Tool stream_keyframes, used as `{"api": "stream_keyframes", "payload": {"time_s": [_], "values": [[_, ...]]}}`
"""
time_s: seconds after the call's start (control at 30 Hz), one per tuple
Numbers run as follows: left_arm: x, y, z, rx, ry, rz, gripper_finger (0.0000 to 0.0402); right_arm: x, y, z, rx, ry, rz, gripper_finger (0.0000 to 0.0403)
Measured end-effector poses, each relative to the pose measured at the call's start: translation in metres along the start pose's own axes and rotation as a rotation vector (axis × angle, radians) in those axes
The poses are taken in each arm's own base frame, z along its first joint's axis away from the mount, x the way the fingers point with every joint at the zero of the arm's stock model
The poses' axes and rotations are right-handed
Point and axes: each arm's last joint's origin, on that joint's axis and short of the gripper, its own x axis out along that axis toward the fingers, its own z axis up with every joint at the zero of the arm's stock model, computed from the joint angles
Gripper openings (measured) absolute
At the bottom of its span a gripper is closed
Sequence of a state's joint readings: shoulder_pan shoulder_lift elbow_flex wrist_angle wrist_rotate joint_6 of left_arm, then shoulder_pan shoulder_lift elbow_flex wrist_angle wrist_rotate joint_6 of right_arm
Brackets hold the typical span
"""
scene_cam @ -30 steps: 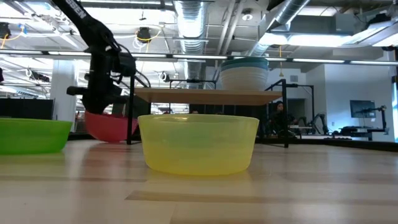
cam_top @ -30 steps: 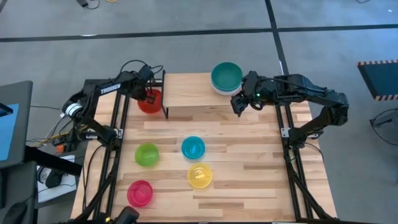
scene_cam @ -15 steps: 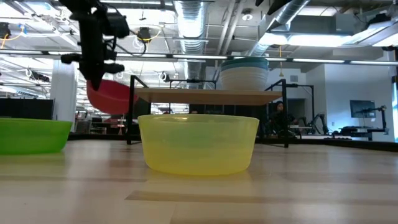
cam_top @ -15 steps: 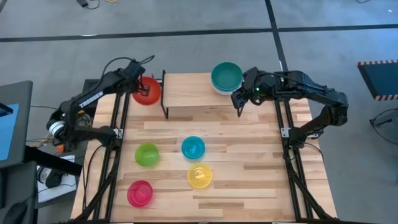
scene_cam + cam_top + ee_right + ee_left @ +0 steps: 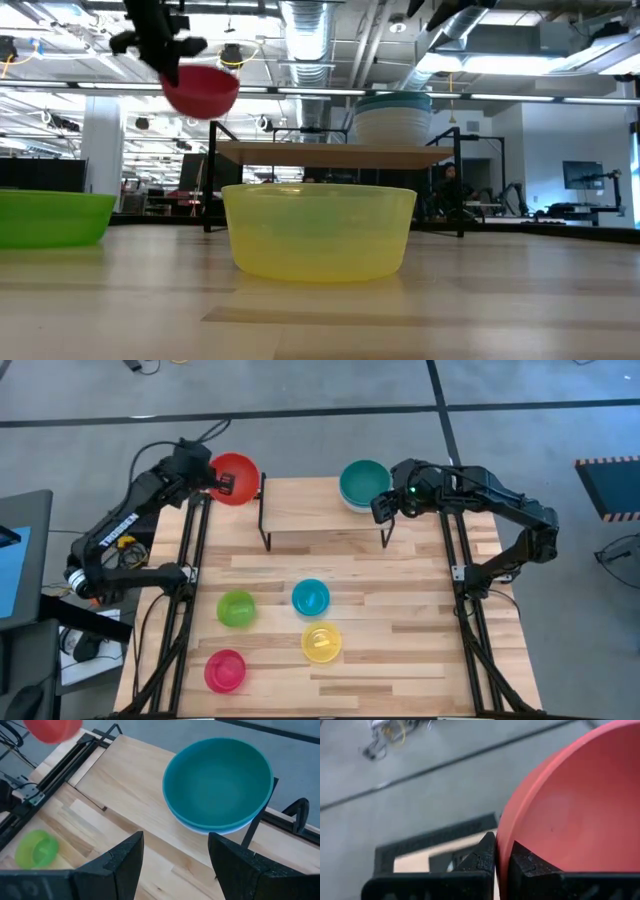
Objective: Place and stack bowls onto a shelf
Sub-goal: Stack the large orange bowl on top of the large green bowl on the shelf
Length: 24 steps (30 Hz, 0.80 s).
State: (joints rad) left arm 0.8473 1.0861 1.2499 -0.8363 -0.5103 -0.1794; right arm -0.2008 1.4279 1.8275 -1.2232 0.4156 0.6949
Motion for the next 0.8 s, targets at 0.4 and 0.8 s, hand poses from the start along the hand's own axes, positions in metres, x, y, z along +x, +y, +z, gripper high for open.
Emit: {"api": "stream_keyframes", "payload": {"time_s": [0.4, 0.8], "values": [[-0.049, -0.026, 0.039, -0.085, -0.284, -0.320, 0.0000, -0.001, 0.012, 0.020, -0.010, -0.184, 0.128, 0.0247], [-0.063, -0.091, 0.047, -0.099, -0.450, -0.450, 0.0000, 0.003, 0.048, 0.042, -0.196, -0.470, 0.302, 0.0231]]}}
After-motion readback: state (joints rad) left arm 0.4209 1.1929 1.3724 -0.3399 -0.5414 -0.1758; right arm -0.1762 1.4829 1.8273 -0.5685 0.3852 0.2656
